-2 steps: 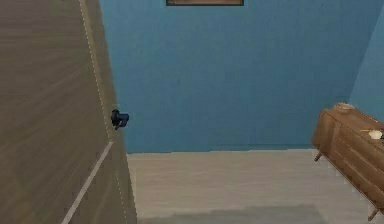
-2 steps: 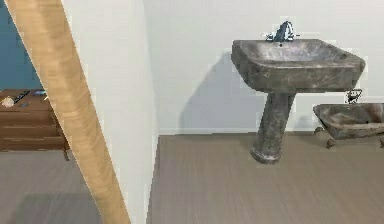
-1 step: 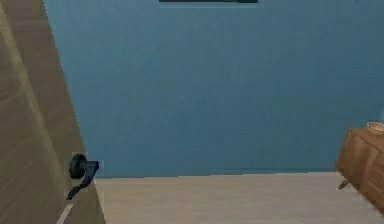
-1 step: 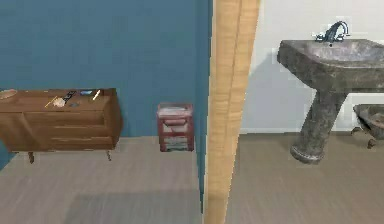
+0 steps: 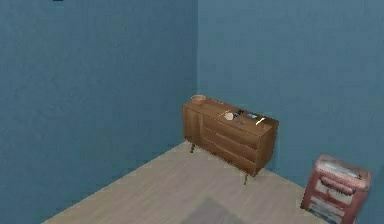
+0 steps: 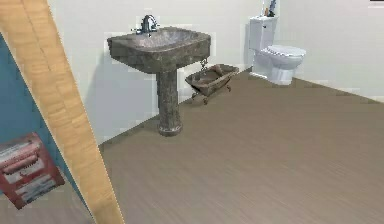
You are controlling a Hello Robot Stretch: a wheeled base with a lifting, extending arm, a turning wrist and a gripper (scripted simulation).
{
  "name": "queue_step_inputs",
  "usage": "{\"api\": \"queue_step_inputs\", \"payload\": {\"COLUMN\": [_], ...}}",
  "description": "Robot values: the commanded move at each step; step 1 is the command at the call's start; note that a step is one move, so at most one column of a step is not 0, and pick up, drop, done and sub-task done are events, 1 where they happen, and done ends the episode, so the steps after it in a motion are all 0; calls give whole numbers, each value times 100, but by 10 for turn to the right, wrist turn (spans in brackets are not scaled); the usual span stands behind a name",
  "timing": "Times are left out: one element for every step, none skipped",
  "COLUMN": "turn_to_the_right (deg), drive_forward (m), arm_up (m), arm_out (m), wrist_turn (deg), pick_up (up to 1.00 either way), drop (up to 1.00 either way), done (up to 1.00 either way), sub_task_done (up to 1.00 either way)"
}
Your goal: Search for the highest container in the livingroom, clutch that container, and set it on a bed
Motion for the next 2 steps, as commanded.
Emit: {"api": "queue_step_inputs", "payload": {"turn_to_the_right": [120, 0], "drive_forward": [0, 35], "arm_up": [0, 0], "arm_out": [0, 0], "wrist_turn": [0, 0], "pick_up": [0, 0], "drop": [0, 0], "done": [0, 0], "sub_task_done": [0, 0]}}
